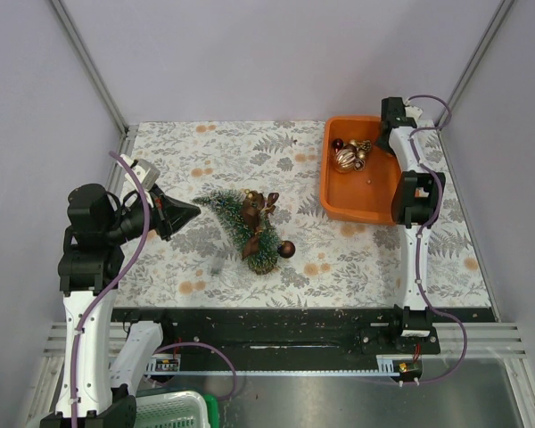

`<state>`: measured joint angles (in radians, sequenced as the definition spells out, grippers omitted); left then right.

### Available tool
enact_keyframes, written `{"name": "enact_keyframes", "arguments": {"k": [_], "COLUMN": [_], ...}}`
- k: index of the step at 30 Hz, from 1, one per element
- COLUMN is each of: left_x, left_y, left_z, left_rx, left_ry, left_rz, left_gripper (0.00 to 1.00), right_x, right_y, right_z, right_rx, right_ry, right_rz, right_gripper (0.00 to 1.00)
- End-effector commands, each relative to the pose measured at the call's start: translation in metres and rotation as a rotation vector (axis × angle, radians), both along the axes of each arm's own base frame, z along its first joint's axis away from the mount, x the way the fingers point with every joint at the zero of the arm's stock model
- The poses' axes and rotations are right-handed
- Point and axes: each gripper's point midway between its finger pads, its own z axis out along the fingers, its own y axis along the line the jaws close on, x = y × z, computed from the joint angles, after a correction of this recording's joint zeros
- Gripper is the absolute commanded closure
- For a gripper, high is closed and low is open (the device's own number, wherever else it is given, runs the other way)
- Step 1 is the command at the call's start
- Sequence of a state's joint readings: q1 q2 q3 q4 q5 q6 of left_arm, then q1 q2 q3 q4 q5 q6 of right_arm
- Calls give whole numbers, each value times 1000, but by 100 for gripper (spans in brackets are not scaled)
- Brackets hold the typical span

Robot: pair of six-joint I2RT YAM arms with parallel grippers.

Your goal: Decorate the small christmas tree

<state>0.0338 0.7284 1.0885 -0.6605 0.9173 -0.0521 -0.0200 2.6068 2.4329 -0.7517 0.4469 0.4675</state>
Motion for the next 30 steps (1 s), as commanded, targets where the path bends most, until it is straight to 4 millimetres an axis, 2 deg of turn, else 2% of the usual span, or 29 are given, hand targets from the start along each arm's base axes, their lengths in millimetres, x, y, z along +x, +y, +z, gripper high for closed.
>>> {"name": "enact_keyframes", "arguments": {"k": [1,13,24,26,28,30], "left_x": [1,0,-2,-2,-3,-2], "left_y": [2,3,2,2,3,3], "left_z": [13,11,11,11,12,12], "left_rx": [21,24,23,24,24,26], "left_ry": [-59,-59,-63,-64,-67,-68], "left_rz": [14,13,12,11,14,16], "left_gripper": [100,100,100,100,100,100], "right_x": [14,9,5,5,5,5], "right_y": [2,18,22,19,16,14], "right_z": [8,5,27,31,34,36], "right_rx": [28,107,103,90,78,65], "right_ry": [-52,-48,-93,-95,-98,-101], "right_rz": [20,77,109,100,90,84], "right_gripper": [47,75,92,89,74,66]}}
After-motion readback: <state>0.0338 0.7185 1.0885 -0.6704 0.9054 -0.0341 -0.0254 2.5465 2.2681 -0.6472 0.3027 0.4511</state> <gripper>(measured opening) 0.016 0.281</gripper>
